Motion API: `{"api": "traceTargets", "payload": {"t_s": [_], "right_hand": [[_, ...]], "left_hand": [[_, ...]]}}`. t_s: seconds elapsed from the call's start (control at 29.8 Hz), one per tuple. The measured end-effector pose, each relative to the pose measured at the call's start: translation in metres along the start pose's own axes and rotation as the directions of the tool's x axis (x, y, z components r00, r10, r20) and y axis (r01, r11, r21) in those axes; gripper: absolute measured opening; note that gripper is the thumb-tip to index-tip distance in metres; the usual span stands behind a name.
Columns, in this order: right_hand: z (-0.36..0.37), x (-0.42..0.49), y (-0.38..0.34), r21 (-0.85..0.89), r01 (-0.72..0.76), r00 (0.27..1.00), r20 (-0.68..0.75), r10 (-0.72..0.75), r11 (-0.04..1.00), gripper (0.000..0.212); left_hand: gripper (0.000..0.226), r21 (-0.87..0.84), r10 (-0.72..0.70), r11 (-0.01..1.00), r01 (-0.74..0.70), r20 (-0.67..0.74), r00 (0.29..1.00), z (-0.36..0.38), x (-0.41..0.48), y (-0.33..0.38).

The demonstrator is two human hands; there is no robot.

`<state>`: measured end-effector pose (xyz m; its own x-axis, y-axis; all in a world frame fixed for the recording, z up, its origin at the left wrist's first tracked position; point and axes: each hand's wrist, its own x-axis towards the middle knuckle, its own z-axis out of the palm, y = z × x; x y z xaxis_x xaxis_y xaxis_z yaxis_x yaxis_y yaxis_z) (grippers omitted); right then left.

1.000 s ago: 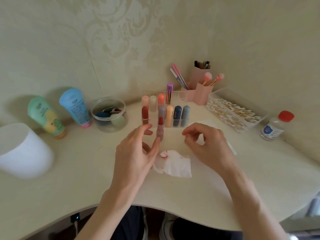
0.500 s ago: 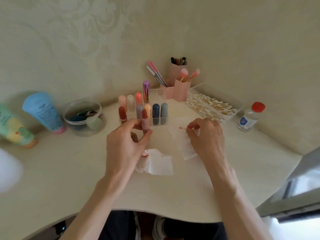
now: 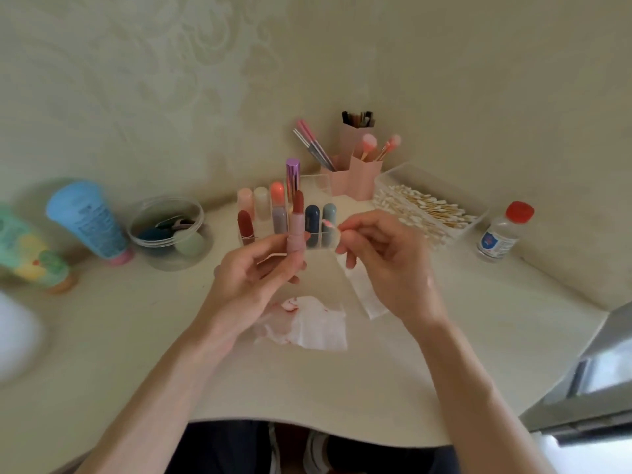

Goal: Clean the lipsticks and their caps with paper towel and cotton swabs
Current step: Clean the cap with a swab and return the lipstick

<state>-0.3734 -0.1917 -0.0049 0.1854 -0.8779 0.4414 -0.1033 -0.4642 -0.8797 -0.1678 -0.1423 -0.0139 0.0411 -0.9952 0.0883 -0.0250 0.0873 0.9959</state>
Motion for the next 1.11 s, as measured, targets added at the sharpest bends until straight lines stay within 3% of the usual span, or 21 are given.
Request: {"api": "traceTargets", "payload": {"t_s": [0.1,0.34,0.6,0.8,1.11], "right_hand": [[0.010,-0.006,-0.005,0.035,0.068,0.994,0.081,-0.071,0.997,0.013],[0.018,-0.010,0.001,-0.079,0.029,0.995,0.101,-0.021,0.996,0.010],[0.024,-0.013,-0.002,-0.048,-0.013,0.991,0.131,0.019,0.999,0.022],[0.027,-0.013,0.000,0.000,-0.061,0.987,0.150,0.061,0.998,0.018],[0.023,-0.014,-0.002,0.008,-0.057,0.976,0.210,0.054,0.998,0.014]], "left_hand": [[0.032,-0.038,-0.025,0.999,0.024,-0.030,0.999,-0.002,-0.002,-0.002],[0.025,-0.077,-0.057,0.995,0.055,-0.019,0.998,-0.002,-0.006,-0.006],[0.030,-0.104,0.034,0.994,-0.027,0.070,0.997,-0.001,-0.008,-0.007],[0.033,-0.093,0.073,0.993,-0.075,-0.026,0.997,0.000,-0.004,-0.013],[0.028,-0.029,0.103,0.994,-0.102,0.016,0.995,-0.005,-0.007,-0.016]]}}
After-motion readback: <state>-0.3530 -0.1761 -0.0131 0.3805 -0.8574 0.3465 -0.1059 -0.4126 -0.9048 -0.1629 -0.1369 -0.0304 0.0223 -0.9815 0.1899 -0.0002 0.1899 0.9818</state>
